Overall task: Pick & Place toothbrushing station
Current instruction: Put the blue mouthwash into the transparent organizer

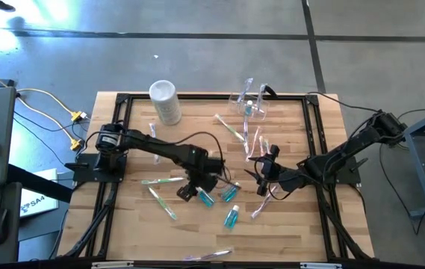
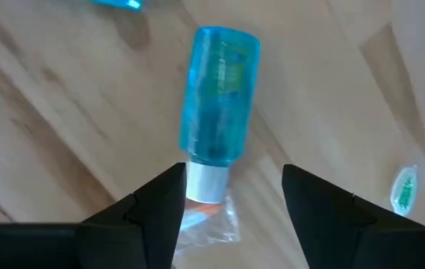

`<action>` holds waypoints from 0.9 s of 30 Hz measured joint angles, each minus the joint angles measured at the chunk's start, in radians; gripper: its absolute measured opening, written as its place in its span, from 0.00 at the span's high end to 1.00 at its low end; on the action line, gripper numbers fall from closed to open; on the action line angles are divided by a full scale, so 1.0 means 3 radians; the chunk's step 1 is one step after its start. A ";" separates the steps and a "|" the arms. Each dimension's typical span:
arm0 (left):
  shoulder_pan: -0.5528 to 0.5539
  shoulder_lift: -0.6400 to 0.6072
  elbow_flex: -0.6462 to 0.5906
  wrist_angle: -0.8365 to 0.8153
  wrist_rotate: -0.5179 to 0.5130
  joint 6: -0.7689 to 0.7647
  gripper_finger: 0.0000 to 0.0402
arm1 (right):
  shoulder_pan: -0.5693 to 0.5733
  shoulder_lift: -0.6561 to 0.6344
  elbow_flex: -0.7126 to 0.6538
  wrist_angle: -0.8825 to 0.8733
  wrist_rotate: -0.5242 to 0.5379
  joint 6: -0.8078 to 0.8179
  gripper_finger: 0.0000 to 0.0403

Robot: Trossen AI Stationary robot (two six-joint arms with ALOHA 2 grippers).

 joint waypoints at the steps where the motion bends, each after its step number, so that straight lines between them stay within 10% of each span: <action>1: 0.0025 0.0000 -0.0021 0.0043 0.0081 0.0033 0.46 | 0.0000 0.0000 0.0000 0.0001 0.0007 -0.0014 0.49; 27: 0.0083 -0.0076 -0.0303 0.0349 0.0245 0.0151 0.46 | 0.0000 0.0001 0.0000 0.0081 -0.0016 -0.0030 0.49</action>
